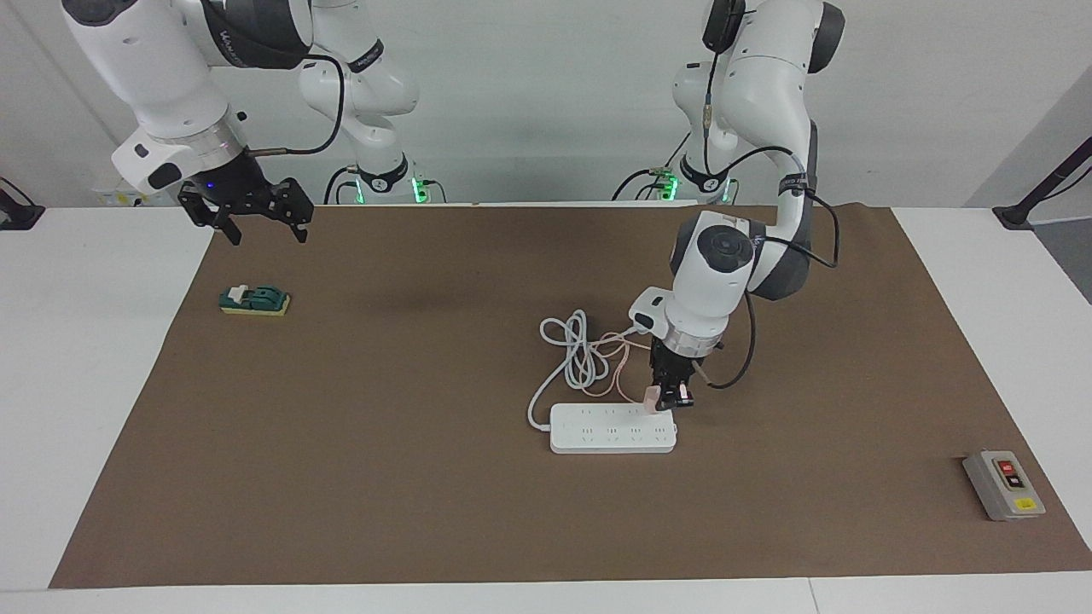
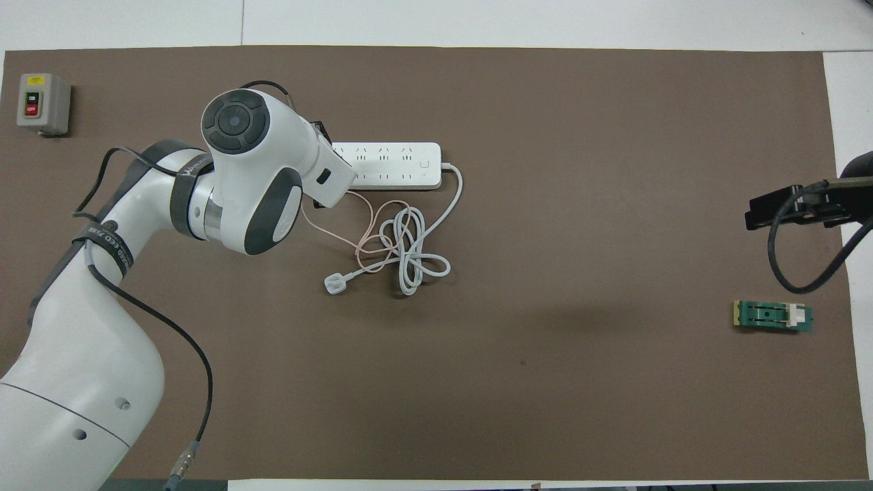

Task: Plug charger into power strip
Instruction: 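Push the charger prongs into the power strip socket with the left gripper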

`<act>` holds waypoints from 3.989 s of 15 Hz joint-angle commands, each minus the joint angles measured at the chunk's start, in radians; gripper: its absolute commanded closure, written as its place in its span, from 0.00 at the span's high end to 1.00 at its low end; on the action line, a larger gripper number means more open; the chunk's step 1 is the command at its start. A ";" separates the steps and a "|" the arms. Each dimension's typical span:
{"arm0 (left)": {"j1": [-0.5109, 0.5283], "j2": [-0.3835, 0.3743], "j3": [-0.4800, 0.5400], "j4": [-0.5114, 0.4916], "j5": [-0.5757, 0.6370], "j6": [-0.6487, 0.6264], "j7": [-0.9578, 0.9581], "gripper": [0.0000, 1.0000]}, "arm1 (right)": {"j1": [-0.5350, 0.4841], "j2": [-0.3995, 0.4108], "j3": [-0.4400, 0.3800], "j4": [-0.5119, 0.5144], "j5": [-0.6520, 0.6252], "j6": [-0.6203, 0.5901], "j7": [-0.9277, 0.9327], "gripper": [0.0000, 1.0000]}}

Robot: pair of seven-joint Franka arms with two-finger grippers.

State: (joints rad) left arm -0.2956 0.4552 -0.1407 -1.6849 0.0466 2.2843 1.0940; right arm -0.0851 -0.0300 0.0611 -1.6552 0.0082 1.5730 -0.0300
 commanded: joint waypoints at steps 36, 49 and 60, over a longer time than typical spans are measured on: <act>0.131 0.214 -0.140 0.211 0.007 -0.172 0.072 0.16 | -0.024 -0.004 0.002 0.006 -0.002 -0.019 0.009 1.00; 0.122 0.220 -0.149 0.208 0.089 -0.144 0.101 0.05 | -0.022 -0.004 0.003 0.006 -0.002 -0.021 0.007 1.00; 0.119 0.220 -0.152 0.205 0.088 -0.130 0.103 0.77 | -0.022 -0.011 0.003 0.006 -0.002 -0.021 0.007 1.00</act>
State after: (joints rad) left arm -0.1658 0.5980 -0.2943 -1.4972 0.1240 2.1009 1.2158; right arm -0.0987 -0.0320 0.0576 -1.6513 0.0076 1.5712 -0.0300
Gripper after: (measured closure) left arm 0.678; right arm 0.000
